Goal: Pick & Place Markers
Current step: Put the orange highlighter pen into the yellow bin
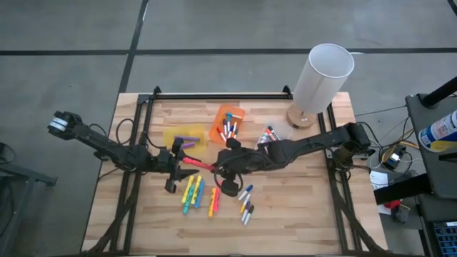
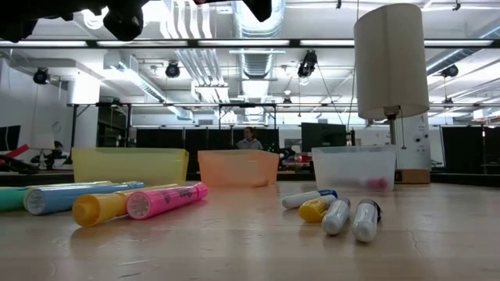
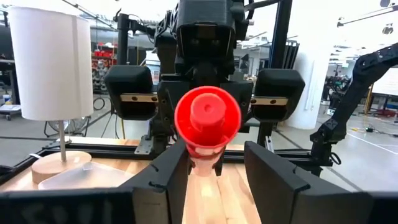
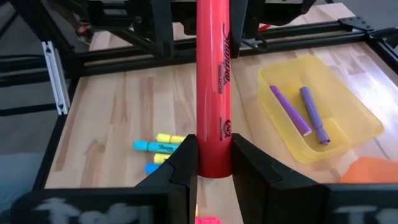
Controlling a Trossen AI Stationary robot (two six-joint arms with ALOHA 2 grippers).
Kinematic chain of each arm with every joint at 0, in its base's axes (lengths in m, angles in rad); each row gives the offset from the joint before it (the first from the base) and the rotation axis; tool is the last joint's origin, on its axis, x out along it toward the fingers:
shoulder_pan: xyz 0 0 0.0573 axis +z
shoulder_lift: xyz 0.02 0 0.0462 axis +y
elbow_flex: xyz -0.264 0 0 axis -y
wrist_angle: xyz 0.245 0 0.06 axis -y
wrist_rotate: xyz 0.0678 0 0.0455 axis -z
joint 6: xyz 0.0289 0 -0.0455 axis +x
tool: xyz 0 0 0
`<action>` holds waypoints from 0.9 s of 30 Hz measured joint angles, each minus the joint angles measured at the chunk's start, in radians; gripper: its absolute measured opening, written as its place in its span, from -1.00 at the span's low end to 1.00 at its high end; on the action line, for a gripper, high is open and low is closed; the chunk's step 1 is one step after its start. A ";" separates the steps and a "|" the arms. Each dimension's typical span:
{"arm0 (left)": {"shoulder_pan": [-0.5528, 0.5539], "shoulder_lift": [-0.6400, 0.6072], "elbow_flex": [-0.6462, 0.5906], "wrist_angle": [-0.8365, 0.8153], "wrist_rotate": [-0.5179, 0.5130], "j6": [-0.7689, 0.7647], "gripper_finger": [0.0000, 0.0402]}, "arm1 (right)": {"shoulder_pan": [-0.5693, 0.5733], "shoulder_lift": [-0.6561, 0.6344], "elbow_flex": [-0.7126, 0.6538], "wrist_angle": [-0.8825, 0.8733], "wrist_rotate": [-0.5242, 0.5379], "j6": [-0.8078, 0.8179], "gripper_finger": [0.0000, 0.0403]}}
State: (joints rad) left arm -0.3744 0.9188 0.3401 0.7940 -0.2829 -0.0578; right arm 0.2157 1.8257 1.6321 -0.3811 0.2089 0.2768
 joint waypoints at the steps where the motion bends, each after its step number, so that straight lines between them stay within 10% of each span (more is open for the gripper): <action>1: 0.000 0.000 0.000 -0.001 0.000 -0.004 -0.30 | 0.000 0.003 0.000 0.004 0.000 0.000 -0.67; 13: 0.000 0.001 0.000 0.007 -0.006 -0.022 -0.75 | 0.001 0.004 -0.005 0.016 -0.002 0.001 -0.61; 27: -0.001 -0.017 0.000 -0.079 -0.157 -0.009 -0.71 | 0.001 0.004 -0.011 -0.229 0.005 0.078 0.11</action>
State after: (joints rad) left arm -0.3751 0.9014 0.3401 0.7151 -0.4401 -0.0667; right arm 0.2165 1.8297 1.6211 -0.6097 0.2138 0.3544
